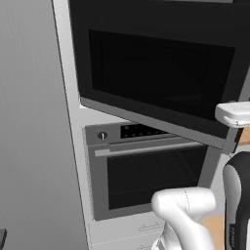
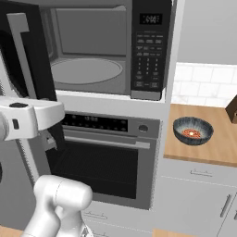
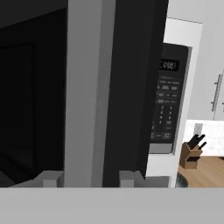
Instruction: Open the microwave, place the bowl with waffle inside the microwave, then close the microwave door and turn it on.
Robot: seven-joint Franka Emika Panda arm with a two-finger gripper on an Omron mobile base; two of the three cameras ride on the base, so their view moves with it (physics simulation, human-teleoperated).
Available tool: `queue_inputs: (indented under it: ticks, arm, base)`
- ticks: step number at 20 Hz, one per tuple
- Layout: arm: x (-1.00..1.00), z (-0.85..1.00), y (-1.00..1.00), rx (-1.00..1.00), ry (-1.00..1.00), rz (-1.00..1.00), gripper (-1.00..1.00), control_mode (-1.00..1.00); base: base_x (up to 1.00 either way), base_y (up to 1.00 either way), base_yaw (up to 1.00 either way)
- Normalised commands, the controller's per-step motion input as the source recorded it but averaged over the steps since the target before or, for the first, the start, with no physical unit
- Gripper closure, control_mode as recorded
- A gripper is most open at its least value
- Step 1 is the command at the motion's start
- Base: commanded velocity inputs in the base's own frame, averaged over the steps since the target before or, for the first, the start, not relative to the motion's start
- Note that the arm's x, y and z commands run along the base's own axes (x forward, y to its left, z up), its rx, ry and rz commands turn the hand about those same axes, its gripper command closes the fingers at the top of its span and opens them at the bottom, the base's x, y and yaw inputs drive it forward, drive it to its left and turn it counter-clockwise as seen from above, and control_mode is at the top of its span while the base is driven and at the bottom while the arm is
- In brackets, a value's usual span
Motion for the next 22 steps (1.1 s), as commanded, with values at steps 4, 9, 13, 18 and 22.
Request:
queue_inputs:
  ticks: [4,9,13,18,22]
  arm:
    - [0.0,0.0,0.0,0.0,0.0,0.0,1.0,-1.0]
    - [0.0,0.0,0.0,0.0,0.0,0.0,1.0,-1.0]
    - [0.0,0.0,0.0,0.0,0.0,0.0,-1.0,-1.0]
    - [0.0,0.0,0.0,0.0,0.0,0.0,-1.0,-1.0]
    - [0.0,0.0,0.0,0.0,0.0,0.0,-1.0,-1.0]
  base:
    - [0.0,0.0,0.0]
    - [0.0,0.0,0.0]
    - [0.0,0.0,0.0]
    - [0.0,0.0,0.0]
    - [0.0,0.0,0.0]
